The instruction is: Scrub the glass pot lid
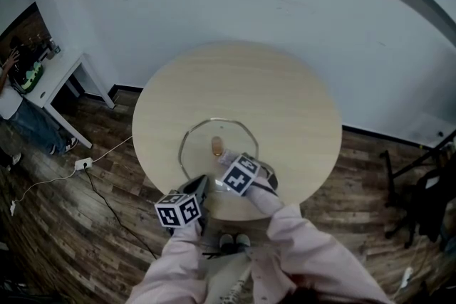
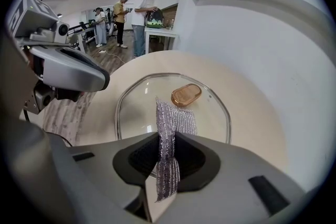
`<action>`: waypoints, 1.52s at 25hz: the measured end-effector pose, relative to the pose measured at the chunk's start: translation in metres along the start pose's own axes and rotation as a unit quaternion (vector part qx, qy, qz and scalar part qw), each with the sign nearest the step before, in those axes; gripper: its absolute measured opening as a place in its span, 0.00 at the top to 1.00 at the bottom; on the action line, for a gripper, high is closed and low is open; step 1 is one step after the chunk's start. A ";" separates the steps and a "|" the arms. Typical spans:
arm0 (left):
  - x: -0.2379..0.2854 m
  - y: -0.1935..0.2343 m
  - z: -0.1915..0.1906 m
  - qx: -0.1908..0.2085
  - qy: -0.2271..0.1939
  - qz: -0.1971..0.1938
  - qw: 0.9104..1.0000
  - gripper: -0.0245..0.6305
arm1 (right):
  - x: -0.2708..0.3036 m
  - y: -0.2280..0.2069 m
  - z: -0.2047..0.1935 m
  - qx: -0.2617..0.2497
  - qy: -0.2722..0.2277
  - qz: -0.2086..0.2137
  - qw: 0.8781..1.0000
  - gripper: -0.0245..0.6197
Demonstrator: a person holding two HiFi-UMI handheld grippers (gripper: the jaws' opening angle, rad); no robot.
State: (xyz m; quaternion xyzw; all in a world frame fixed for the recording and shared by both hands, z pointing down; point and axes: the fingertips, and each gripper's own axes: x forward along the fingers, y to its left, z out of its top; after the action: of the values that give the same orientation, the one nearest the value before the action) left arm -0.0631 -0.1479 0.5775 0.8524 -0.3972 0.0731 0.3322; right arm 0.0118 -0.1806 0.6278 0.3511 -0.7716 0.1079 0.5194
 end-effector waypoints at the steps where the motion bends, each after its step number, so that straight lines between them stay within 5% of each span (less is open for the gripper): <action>1: 0.000 0.000 0.000 0.001 0.000 0.000 1.000 0.97 | -0.001 0.001 0.000 0.008 0.000 0.001 1.000 0.84; 23: -0.006 0.006 -0.001 0.002 -0.002 0.003 1.000 0.97 | -0.007 0.027 0.013 0.094 -0.015 0.010 0.995 0.84; 38: -0.008 0.013 -0.002 0.011 -0.001 0.003 1.000 0.97 | -0.005 0.048 0.006 0.213 -0.013 0.035 0.976 0.84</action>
State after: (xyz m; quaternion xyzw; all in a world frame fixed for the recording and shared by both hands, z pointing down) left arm -0.0779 -0.1478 0.5821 0.8545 -0.3997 0.0778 0.3226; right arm -0.0227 -0.1466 0.6305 0.4278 -0.7491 0.2837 0.4187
